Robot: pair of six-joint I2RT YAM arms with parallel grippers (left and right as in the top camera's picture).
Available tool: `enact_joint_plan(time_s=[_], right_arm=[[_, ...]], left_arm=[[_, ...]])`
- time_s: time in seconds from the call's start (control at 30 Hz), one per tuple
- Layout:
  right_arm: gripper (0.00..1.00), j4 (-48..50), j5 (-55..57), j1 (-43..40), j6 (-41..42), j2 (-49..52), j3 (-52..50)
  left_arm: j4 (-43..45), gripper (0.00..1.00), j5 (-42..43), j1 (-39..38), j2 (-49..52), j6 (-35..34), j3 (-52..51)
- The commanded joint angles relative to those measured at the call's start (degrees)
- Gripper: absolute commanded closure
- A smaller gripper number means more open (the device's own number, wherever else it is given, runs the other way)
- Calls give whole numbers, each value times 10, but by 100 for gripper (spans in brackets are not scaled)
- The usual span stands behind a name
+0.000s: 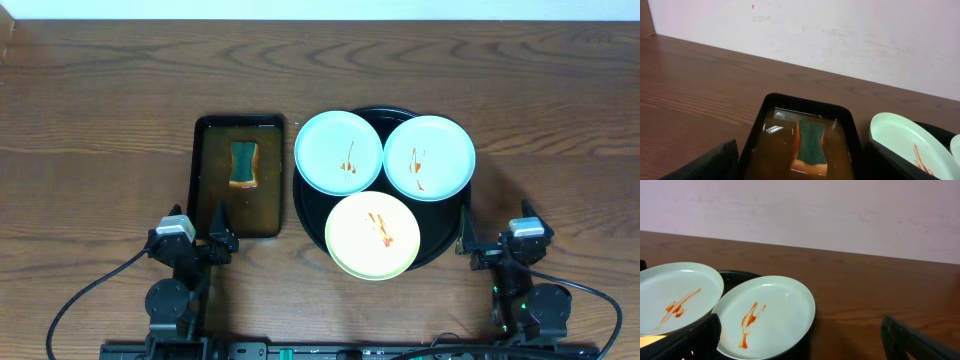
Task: Clean dirty plates on tray and stack at the side
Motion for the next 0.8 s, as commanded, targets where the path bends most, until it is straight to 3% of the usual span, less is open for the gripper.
enact_joint_plan(time_s=[0.0,0.37,0.5,0.77], right_arm=[[1,-3,5,-6,7,-1,-1],[1,-18,12,-6,70,9,21],[1,-74,9,-6,109,56,72],[1,-212,-100,-6,117,265,247]], left_arm=[[-27,19,-9,3,0,5,-6],[-2,20,-9,3,29,5,30],[-50,19,-9,3,101,5,91],[-180,19,-2,3,326,5,281]])
